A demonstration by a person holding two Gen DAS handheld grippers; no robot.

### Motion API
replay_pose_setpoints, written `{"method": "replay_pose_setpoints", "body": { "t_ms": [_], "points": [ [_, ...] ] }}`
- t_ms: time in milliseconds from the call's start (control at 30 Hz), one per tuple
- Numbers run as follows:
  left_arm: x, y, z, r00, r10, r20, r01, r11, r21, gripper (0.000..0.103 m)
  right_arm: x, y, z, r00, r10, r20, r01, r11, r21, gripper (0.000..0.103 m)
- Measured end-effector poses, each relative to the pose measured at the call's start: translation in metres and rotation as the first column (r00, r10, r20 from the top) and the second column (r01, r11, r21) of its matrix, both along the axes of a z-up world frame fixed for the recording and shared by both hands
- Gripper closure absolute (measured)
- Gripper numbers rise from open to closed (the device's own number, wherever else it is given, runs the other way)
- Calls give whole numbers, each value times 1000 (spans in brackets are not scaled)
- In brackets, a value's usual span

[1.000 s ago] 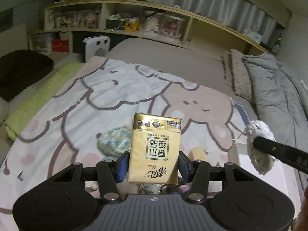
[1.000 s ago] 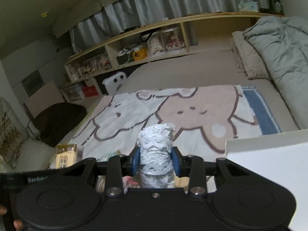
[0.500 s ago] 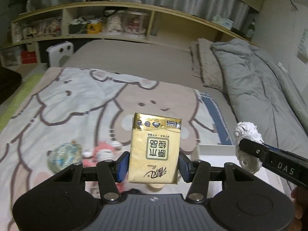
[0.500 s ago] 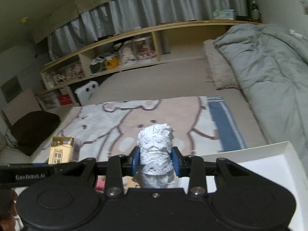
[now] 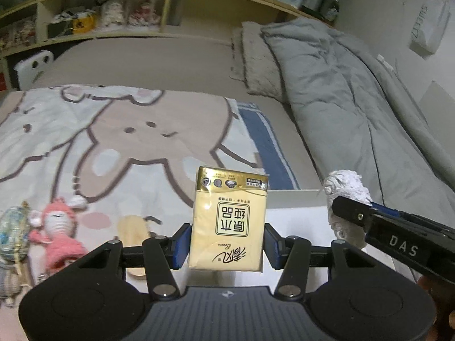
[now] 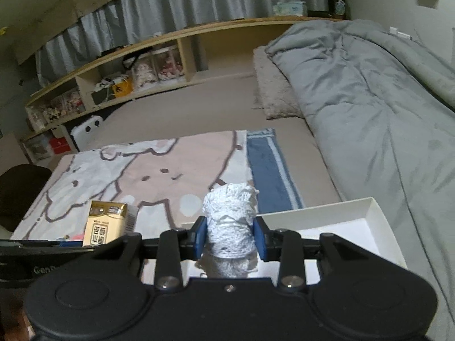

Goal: Organize objects
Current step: 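Carry the tissue pack with the left tool while the right tool carries the lace roll to the white box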

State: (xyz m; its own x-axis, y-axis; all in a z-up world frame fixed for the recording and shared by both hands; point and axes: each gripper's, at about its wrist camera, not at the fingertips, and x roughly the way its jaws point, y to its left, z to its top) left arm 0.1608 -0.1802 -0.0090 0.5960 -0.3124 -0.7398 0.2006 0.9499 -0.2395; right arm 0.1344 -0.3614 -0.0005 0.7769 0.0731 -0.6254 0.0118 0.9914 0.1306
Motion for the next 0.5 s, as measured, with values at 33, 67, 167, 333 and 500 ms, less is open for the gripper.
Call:
{"method": "replay_pose_setpoints", "body": {
  "t_ms": [33,67,167,333,500],
  "points": [
    [2,-4,-3,1000,-6,-7,6,1000,-2,49,1,-3,-2,1000,-5,-6,5,1000,-3,67],
    [4,-8,-6,1000,-9,-13,9,1000,-5,49,2,-6,-4,1000,-11,-14,10,1000,-4,67],
    [10,-15,-13,999,-9,-31,8,1000,-22,49,7,-13,-11,999,-22,-38,22,1000,-14,67],
    [21,-28,-30,996,-13,-83,9,999,-52,49,12,-16,-19,998,-14,-66,12,1000,-24,67],
    [28,-34,-38,996,-12,-92,4,996,-84,49,18,-20,-25,997,-16,-71,15,1000,-13,67]
  ]
}}
